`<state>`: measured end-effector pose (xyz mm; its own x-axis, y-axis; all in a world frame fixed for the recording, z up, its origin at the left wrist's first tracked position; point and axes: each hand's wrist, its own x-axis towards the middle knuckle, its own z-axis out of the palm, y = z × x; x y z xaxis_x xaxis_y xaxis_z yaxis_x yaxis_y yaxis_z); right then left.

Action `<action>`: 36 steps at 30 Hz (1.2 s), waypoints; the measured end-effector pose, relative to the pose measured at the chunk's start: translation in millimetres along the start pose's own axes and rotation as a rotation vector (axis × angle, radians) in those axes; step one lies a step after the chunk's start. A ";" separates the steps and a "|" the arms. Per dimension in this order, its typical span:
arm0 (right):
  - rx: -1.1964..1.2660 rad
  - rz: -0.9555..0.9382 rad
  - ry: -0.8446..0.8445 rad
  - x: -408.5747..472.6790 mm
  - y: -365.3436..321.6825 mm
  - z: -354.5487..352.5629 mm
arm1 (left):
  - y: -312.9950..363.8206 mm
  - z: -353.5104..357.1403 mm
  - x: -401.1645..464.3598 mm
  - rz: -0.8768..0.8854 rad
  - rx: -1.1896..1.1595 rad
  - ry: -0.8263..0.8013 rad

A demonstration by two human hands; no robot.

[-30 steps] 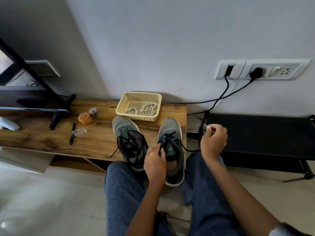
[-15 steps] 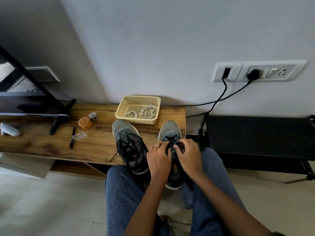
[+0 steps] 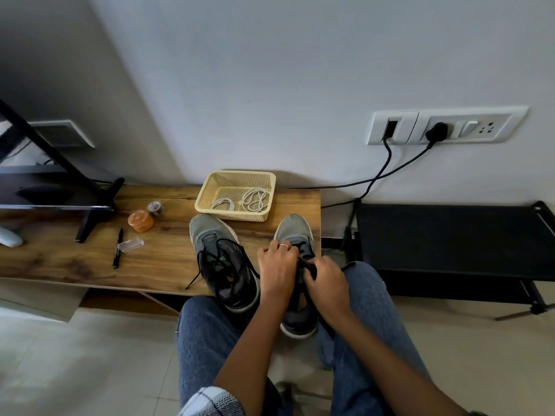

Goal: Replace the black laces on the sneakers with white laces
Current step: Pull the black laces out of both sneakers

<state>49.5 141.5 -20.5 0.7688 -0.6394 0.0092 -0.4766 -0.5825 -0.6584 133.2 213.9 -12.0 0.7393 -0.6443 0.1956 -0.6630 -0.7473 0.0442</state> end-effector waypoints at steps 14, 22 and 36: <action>0.029 0.058 0.043 0.2 2.4 0.4 | -0.6 2.1 -8.7 -0.277 -0.372 -0.063; 0.042 0.095 0.050 2.0 4.1 -1.0 | -3.2 4.8 -10.8 -0.462 -0.551 -0.025; -0.129 -0.103 0.002 13.3 -12.2 0.4 | -2.9 12.1 -33.8 -0.498 -0.679 -0.011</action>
<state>65.7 140.3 -12.6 0.8158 -0.5736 0.0735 -0.4460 -0.7050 -0.5515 111.6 235.8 -30.6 0.9628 -0.2699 -0.0125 -0.1834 -0.6867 0.7034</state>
